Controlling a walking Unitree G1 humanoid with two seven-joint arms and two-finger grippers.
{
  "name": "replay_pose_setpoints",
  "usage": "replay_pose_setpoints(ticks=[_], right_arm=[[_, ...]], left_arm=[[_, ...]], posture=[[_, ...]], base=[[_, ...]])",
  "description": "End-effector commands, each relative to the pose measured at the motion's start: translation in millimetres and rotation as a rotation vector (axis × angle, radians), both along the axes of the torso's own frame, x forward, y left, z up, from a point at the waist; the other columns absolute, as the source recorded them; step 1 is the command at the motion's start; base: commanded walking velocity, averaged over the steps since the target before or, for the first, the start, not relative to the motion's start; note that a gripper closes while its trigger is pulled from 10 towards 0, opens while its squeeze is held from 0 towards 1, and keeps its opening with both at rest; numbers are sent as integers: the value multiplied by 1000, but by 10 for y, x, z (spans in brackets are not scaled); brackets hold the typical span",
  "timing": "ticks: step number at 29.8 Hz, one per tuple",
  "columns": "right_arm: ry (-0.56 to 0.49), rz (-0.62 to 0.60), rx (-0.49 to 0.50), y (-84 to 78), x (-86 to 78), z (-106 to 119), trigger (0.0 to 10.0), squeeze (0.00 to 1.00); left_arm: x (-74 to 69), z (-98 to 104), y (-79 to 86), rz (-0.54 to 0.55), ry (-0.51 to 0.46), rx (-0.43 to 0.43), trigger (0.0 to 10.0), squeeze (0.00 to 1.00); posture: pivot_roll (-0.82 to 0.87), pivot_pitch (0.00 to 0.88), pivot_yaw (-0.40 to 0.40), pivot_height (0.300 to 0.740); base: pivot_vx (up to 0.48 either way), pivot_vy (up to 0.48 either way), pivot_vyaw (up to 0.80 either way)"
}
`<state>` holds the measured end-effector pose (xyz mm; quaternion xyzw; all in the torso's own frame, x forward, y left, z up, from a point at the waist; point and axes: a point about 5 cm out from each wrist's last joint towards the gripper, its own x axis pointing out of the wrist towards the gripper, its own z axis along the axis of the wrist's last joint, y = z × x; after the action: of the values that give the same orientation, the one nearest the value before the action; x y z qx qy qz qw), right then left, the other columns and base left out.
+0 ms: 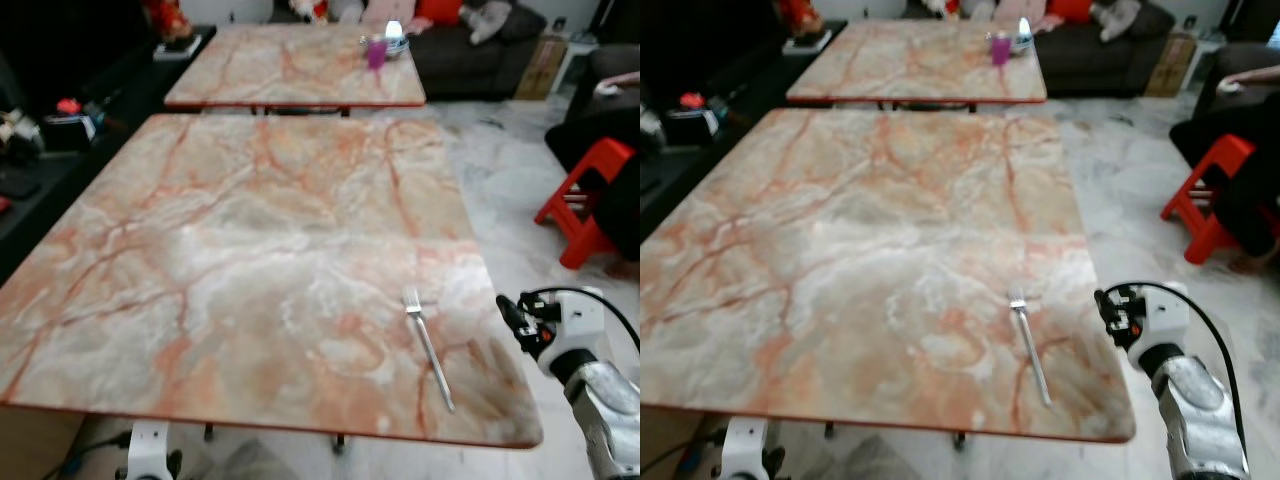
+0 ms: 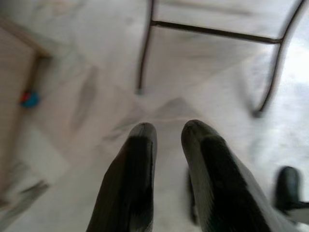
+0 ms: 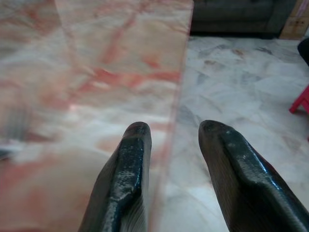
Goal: Setting the table
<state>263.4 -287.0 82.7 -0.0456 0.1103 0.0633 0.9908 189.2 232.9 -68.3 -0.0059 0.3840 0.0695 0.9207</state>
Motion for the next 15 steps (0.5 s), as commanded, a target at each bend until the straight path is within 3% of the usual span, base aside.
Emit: replay_pose_setpoints(ticks=[1, 13, 15], right_arm=[[-27, 38, -11, 63, 49, 69, 10000, 0], [-38, 69, -13, 92, 80, 114, 10000, 0], [-50, 69, -29, 92, 83, 126, 10000, 0]], left_arm=[[-71, -27, 39, 13, 19, 2, 10000, 0], [-77, -33, 34, 8, 26, 1, 10000, 0], [-78, -33, 34, 7, 26, 1, 10000, 0]], posture=[[25, 39, 21, 740], [24, 36, 20, 740], [24, 36, 20, 740]], base=[[0, 0, 425], [0, 0, 0], [0, 0, 638]])
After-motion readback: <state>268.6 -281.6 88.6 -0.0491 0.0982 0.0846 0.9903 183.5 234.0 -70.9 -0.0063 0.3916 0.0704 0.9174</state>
